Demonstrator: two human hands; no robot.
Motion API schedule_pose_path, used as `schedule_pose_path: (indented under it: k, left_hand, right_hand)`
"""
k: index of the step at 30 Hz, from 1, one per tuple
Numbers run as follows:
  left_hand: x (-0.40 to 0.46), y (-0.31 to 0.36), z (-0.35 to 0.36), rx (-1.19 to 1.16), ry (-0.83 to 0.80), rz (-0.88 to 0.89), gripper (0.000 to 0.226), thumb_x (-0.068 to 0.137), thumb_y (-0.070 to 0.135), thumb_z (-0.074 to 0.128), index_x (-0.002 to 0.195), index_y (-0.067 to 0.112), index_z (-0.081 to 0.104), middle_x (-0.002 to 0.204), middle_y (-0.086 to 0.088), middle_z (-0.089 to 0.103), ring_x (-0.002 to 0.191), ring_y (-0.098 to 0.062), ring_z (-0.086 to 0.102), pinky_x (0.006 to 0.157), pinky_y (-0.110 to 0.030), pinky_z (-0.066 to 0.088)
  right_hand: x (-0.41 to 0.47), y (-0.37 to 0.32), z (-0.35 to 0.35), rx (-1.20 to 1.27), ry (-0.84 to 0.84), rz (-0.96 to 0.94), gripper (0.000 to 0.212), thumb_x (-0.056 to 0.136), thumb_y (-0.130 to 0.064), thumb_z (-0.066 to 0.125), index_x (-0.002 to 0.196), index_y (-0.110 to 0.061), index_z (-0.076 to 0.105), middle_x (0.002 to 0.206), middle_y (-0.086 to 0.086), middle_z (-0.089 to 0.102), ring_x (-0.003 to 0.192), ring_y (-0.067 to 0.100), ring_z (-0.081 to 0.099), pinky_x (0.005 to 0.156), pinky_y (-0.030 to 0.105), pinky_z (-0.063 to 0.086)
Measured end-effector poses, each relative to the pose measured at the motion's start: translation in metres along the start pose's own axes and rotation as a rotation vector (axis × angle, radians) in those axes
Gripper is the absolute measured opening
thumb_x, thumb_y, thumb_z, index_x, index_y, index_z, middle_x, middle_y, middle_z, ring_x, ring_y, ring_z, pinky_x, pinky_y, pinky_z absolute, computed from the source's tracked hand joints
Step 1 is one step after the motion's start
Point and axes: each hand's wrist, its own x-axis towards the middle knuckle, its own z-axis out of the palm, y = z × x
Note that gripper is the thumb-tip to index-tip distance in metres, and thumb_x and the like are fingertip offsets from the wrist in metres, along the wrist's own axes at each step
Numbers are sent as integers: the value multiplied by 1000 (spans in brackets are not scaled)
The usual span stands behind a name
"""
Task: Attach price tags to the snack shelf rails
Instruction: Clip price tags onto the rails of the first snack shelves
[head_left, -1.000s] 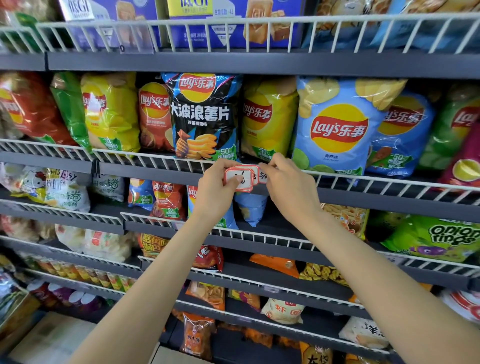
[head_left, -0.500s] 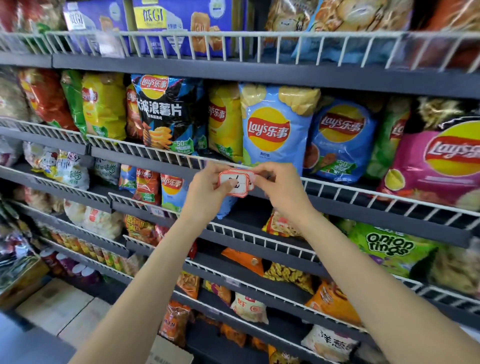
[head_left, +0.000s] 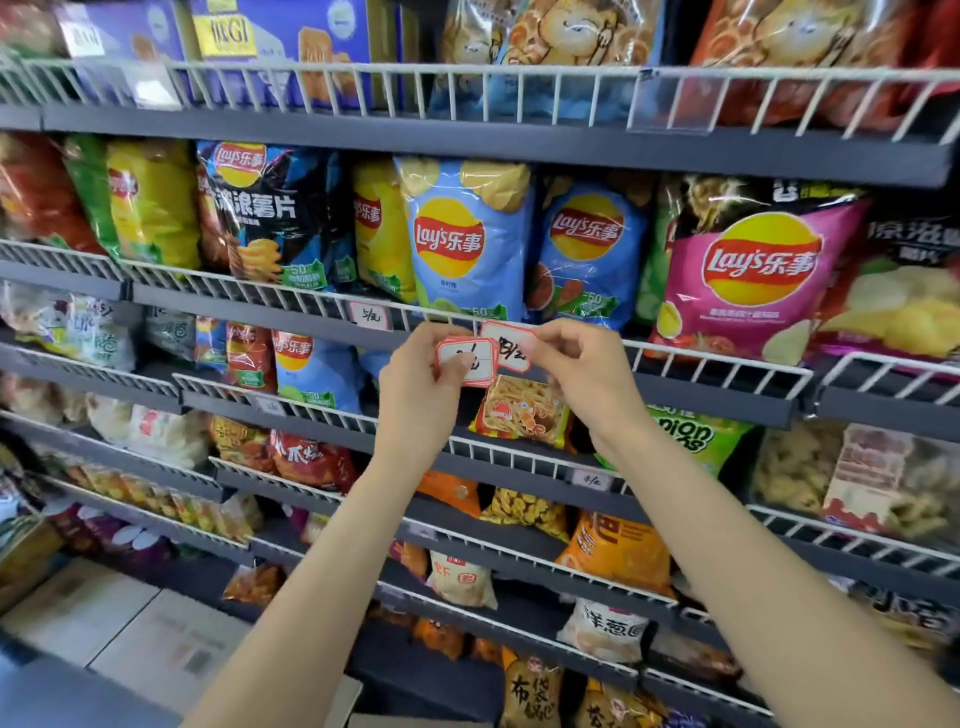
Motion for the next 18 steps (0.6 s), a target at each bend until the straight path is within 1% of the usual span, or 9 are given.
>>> schedule_pose_path:
  k: [3, 5, 7, 8, 9, 11, 14, 15, 18]
  left_hand:
    - [-11, 3, 8, -26, 18, 0, 16, 92, 13, 54, 104, 21, 59, 91, 1, 68, 84, -18, 63, 76, -35, 51]
    - [-19, 7, 20, -96, 17, -41, 14, 92, 13, 54, 102, 23, 58, 86, -3, 67, 73, -18, 60, 68, -33, 48]
    - [-28, 11, 34, -140, 11, -72, 13, 93, 14, 53, 103, 21, 59, 72, 1, 58, 55, -7, 47, 53, -20, 39]
    - [-32, 14, 42, -137, 5, -72, 13, 93, 14, 53, 103, 20, 59, 66, 6, 53, 52, -5, 43, 49, -15, 33]
    - [-35, 18, 48, -136, -3, -73, 13, 93, 14, 53, 103, 20, 59, 65, 9, 50, 52, -4, 43, 47, -13, 33]
    - [-39, 27, 59, -153, -20, -78, 13, 93, 13, 53, 102, 21, 58, 75, 9, 57, 63, -4, 51, 52, -10, 39]
    - [-43, 39, 79, -124, -61, -66, 15, 92, 13, 54, 104, 22, 58, 88, 5, 63, 78, -9, 58, 64, -15, 44]
    - [-45, 44, 87, -108, -75, -58, 16, 92, 14, 54, 105, 21, 58, 88, 6, 62, 79, -9, 58, 66, -16, 44]
    - [-51, 61, 114, -72, -110, -24, 15, 93, 14, 53, 107, 17, 57, 78, 8, 59, 68, -11, 53, 59, -18, 43]
  right_hand:
    - [-9, 2, -8, -49, 13, 7, 8, 90, -15, 59, 83, -13, 63, 68, -2, 58, 45, -5, 45, 45, 8, 35]
    - [-15, 4, -13, -61, 24, 31, 11, 93, -14, 55, 83, -13, 59, 67, -3, 55, 43, -4, 46, 41, 7, 33]
    - [-20, 7, -20, -45, 45, 58, 13, 95, -14, 51, 83, -15, 56, 67, -5, 52, 48, -1, 49, 39, 7, 31]
    - [-22, 9, -25, -48, 58, 58, 15, 95, -15, 50, 82, -19, 55, 68, -6, 52, 53, 2, 51, 40, 8, 31]
    - [-24, 10, -31, -61, 71, 50, 16, 95, -15, 50, 81, -22, 54, 68, -6, 53, 56, 4, 51, 43, 9, 32]
    - [-28, 13, -46, -88, 91, 26, 14, 94, -14, 52, 81, -21, 55, 67, -6, 55, 57, 4, 52, 46, 11, 33]
    - [-33, 19, -73, -82, 93, 22, 13, 92, -9, 54, 81, -15, 54, 63, -2, 58, 44, 1, 51, 41, 10, 34]
    - [-34, 21, -84, -87, 89, 19, 10, 92, -8, 54, 83, -12, 54, 62, -1, 58, 41, 1, 50, 41, 10, 35]
    - [-38, 31, -121, -130, 101, -10, 8, 89, -6, 58, 84, -9, 53, 62, 0, 60, 42, 2, 51, 51, 14, 42]
